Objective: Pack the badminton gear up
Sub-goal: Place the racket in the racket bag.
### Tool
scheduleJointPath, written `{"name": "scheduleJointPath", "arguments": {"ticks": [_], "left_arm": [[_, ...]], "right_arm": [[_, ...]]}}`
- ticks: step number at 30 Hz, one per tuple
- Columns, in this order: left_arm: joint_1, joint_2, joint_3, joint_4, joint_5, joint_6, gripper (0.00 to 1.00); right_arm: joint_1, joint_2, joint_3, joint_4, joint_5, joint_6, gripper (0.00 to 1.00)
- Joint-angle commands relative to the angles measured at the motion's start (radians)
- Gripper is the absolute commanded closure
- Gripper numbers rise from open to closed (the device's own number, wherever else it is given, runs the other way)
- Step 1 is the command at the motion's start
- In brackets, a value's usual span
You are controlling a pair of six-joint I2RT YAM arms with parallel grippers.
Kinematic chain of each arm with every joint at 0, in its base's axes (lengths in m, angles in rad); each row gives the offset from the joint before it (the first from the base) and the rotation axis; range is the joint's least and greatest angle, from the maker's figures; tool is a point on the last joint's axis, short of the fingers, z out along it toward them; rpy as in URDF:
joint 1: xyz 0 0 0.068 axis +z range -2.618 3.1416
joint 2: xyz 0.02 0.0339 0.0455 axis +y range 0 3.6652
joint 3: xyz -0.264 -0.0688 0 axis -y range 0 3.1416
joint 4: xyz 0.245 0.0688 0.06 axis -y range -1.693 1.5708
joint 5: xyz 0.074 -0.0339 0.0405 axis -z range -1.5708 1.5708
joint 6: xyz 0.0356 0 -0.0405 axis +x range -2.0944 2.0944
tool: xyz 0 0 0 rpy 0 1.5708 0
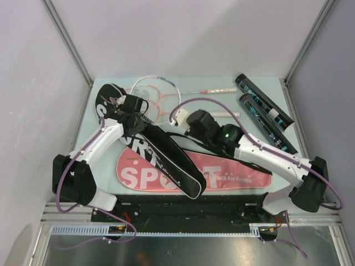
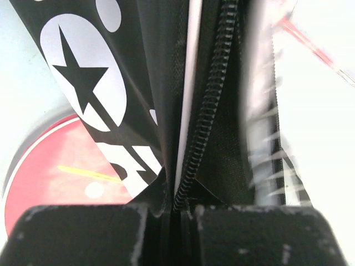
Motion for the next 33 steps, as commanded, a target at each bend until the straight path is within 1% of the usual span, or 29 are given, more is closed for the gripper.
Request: {"name": "scheduleJointPath", "arguments": {"ticks": [1, 3, 8, 9, 10, 12, 15, 16, 19, 22, 23, 24, 25, 26, 27, 28, 29, 30, 31, 33], "left_arm": [[0.008, -0.001, 0.069, 0.021, -0.062, 0.008, 1.0], [0.01, -0.009, 0.07, 0.021, -0.067, 0.011, 0.99], [0.01, -0.023, 0.049, 0.022, -0.07, 0.009, 1.0], [0.01, -0.021, 0.049, 0.022, -0.065, 0.012, 1.0], [0.01, -0.017, 0.053, 0.024, -0.06, 0.018, 1.0], [0.008, -0.014, 0.056, 0.024, -0.042, 0.034, 1.0], [0.006, -0.017, 0.075, 0.024, -0.024, 0.046, 1.0], [0.006, -0.018, 0.078, 0.025, -0.014, 0.064, 1.0], [0.005, -0.027, 0.082, 0.025, 0.009, 0.077, 1.0], [0.0, -0.041, 0.076, 0.027, 0.045, 0.09, 1.0], [-0.006, -0.053, 0.076, 0.03, 0.053, 0.094, 1.0], [-0.009, -0.06, 0.066, 0.032, 0.058, 0.095, 1.0], [-0.012, -0.07, 0.058, 0.032, 0.079, 0.091, 1.0], [-0.013, -0.095, 0.046, 0.044, 0.091, 0.083, 1.0], [-0.015, -0.109, 0.02, 0.051, 0.104, 0.075, 1.0], [-0.015, -0.121, 0.007, 0.056, 0.122, 0.051, 1.0], [-0.017, -0.139, -0.007, 0.064, 0.13, 0.035, 1.0], [-0.017, -0.168, -0.035, 0.068, 0.139, 0.017, 1.0], [-0.017, -0.184, -0.049, 0.074, 0.148, -0.015, 1.0], [-0.021, -0.222, -0.085, 0.1, 0.185, -0.034, 1.0]], "right_arm": [[0.11, -0.049, -0.04, -0.131, 0.127, 0.066, 1.0], [0.159, -0.058, -0.066, -0.148, 0.167, 0.091, 1.0], [0.192, -0.094, -0.161, -0.186, 0.205, 0.132, 1.0], [0.201, -0.11, -0.17, -0.176, 0.202, 0.122, 1.0], [0.244, -0.125, -0.182, -0.162, 0.205, 0.105, 1.0], [0.285, -0.153, -0.204, -0.128, 0.219, 0.076, 1.0], [0.34, -0.147, -0.205, -0.108, 0.219, 0.022, 1.0], [0.377, -0.145, -0.21, -0.094, 0.223, -0.021, 1.0], [0.405, -0.144, -0.232, -0.022, 0.256, -0.103, 1.0], [0.402, -0.131, -0.238, 0.042, 0.21, -0.142, 1.0], [0.39, -0.125, -0.238, 0.102, 0.17, -0.144, 1.0], [0.371, -0.128, -0.238, 0.137, 0.13, -0.132, 1.0], [0.356, -0.127, -0.236, 0.177, 0.04, -0.115, 1.0], [0.336, -0.124, -0.236, 0.268, 0.0, -0.058, 1.0], [0.304, -0.116, -0.232, 0.309, -0.02, -0.018, 1.0], [0.298, -0.099, -0.218, 0.338, -0.028, 0.02, 1.0], [0.298, -0.057, -0.171, 0.372, -0.034, 0.064, 1.0], [0.31, -0.024, -0.141, 0.381, -0.022, 0.145, 1.0], [0.319, 0.003, -0.118, 0.394, -0.02, 0.175, 1.0], [0.336, 0.088, -0.071, 0.478, 0.024, 0.223, 1.0]]}}
